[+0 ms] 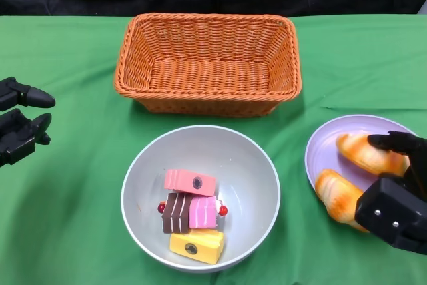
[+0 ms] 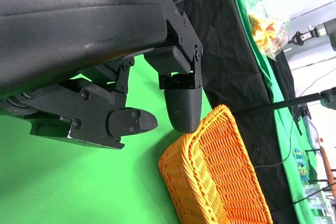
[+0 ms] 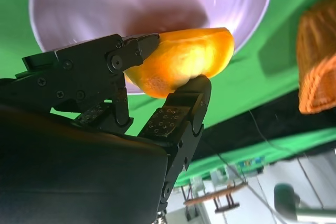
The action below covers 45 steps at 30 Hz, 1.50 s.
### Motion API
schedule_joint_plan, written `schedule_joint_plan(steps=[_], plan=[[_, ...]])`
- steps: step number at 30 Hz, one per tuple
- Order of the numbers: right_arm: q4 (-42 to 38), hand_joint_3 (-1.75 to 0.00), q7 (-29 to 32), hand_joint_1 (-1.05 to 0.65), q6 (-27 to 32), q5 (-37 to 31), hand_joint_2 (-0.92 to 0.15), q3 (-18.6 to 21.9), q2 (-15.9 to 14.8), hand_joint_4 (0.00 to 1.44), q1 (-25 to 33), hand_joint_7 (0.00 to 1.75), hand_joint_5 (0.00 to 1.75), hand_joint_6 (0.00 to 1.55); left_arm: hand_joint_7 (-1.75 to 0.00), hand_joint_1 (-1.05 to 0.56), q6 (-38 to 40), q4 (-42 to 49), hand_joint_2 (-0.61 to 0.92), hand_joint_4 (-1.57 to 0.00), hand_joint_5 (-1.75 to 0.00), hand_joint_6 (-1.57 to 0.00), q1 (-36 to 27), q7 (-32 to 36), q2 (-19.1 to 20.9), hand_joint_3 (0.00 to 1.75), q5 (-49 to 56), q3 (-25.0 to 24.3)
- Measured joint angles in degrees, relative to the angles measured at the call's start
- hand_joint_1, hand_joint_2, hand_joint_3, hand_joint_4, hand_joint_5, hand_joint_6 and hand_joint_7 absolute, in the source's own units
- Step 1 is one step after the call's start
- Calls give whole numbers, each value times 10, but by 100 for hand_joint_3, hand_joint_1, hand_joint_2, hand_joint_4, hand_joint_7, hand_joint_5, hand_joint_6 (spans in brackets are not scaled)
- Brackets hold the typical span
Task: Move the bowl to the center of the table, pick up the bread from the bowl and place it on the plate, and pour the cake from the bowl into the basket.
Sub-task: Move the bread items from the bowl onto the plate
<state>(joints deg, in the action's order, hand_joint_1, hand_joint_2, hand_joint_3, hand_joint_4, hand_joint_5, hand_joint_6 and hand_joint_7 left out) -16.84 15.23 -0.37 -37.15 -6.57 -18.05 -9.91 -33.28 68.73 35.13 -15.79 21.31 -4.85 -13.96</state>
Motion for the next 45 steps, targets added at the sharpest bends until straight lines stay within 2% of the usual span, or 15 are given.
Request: schedule_joint_plan(steps=[1,2,3,4,6,8,10,17,23,32,38,42,43,45], plan=[[8,0,-11,-20,9,-1,-91,-3,-3,87,0,1,59,99,-119,1,0,0,92,-64,-162,-66,0,0,0,40,0,0],[16,0,-21,-20,18,-1,-91,-5,-4,90,0,1,48,98,-119,1,0,0,92,-64,-162,-66,0,0,0,40,0,0],[27,-1,-33,-23,30,-2,-92,-6,-6,84,1,1,49,89,-119,1,0,0,92,-64,-162,-66,0,0,0,40,0,0],[39,-1,-46,-24,44,-4,-92,-9,-7,77,3,0,59,86,-119,1,0,0,92,-64,-162,-66,0,0,0,40,0,0],[69,-2,-78,-25,77,-14,-92,-15,-12,59,11,0,37,68,-119,2,0,0,92,-64,-162,-66,0,0,0,41,0,0],[99,-2,-112,-26,108,-18,-92,-22,-14,56,18,1,25,60,-120,2,-1,0,92,-64,-162,-66,0,0,0,41,0,0],[124,-1,-135,-24,134,-24,-91,-29,-14,47,24,0,15,50,-120,2,-1,0,92,-64,-163,-65,0,0,0,42,0,0],[169,-1,-166,-25,183,-36,-92,-36,-14,35,34,0,5,37,-121,0,-1,0,92,-64,-162,-65,0,0,1,40,0,0],[196,-1,-174,-26,194,-37,-92,-41,-13,34,35,0,3,35,-120,1,-1,0,92,-64,-160,-65,0,0,1,40,0,0],[211,-2,-194,-29,205,-32,-92,-43,-11,39,36,4,4,48,-120,2,-1,0,92,-64,-160,-65,0,0,1,39,0,0],[219,-2,-215,-31,211,-23,-92,-43,-11,54,36,0,10,45,-121,1,-1,0,92,-65,-161,-66,0,0,1,39,0,0],[230,-3,-235,-32,230,-30,-92,-47,-13,43,36,1,3,45,-121,1,-1,0,92,-65,-161,-65,0,0,1,40,0,0],[231,-3,-237,-32,234,-33,-92,-49,-13,36,36,3,1,49,-121,1,-1,0,92,-65,-162,-65,0,0,1,40,0,0],[234,-2,-237,-31,242,-39,-92,-51,-13,30,36,4,0,52,-121,1,-1,0,92,-65,-162,-65,0,0,1,39,0,0]])
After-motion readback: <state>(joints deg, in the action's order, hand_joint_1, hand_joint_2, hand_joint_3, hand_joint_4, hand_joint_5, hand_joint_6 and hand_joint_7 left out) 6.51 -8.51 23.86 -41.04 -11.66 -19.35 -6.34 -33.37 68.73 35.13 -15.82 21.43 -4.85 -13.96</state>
